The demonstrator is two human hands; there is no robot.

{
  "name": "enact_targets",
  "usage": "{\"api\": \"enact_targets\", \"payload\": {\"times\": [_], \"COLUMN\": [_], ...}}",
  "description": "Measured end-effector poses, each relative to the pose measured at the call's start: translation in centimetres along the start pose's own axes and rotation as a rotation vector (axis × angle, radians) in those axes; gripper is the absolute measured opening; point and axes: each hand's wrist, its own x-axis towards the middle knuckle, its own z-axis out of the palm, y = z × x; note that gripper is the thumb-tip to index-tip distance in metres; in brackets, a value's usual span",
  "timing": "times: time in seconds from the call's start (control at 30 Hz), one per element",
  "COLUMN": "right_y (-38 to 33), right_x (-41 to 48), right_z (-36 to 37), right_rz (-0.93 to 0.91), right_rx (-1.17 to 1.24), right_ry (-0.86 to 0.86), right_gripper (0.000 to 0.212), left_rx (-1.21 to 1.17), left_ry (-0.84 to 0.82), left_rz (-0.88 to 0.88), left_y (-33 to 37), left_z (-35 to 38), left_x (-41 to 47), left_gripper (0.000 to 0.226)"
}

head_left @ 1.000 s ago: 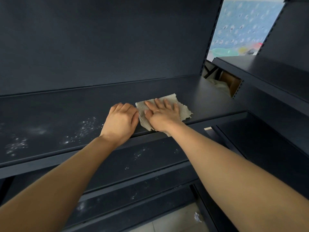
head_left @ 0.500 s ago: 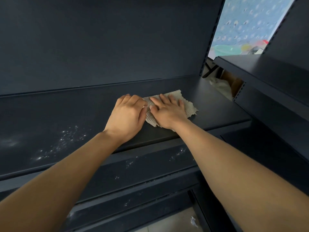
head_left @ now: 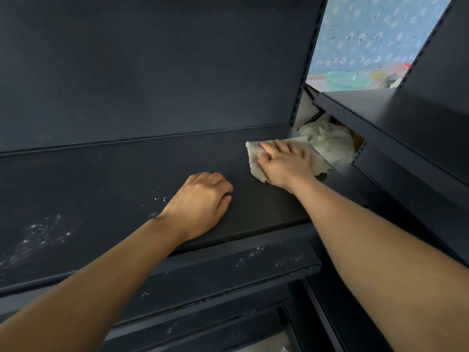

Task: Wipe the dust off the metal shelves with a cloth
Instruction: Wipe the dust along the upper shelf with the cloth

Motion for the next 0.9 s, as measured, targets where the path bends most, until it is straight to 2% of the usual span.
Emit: {"api": "enact_targets", "payload": {"times": [0.13,0.3,0.47,0.6,0.77,0.9], "right_y": [-0.9,-3.0,-7.9,-12.7,-19.6,-21.7], "right_x": [0.3,-1.1,-4.3,-6.9,-10.9,-13.5], "right_z": [0.1,0.2,1.2,2.2,3.5,4.0], "right_rz": [-0.010,-0.054,-0.165,-0.254,-0.354,-0.377], "right_rx": [0.011,-0.012,-0.019,-0.019,-0.004,0.033], "right_ry": [-0.003,-0.028,-0.047,-0.077,-0.097,-0.092], "right_gripper": [0.052,0.051,0.051,0.052,0.052,0.051], "left_rx": [-0.049,-0.042,0.002,0.057,0.092,0.104], "left_ry": [-0.053,-0.009,0.098,0.146,0.177,0.231], "left_rz": [-0.032,-0.041,-0.067,-0.173,-0.265,-0.321], "left_y": [-0.2,0.1,-0.9,-3.2,-5.5,-6.9], "left_z": [-0.2,-0.7,-2.9,-4.8,-6.2,-6.4], "left_x": [-0.4,-1.8,-5.4,-9.7,-15.2,-17.7], "left_gripper": [0.027,0.026,0.039,0.028,0.027,0.022]}}
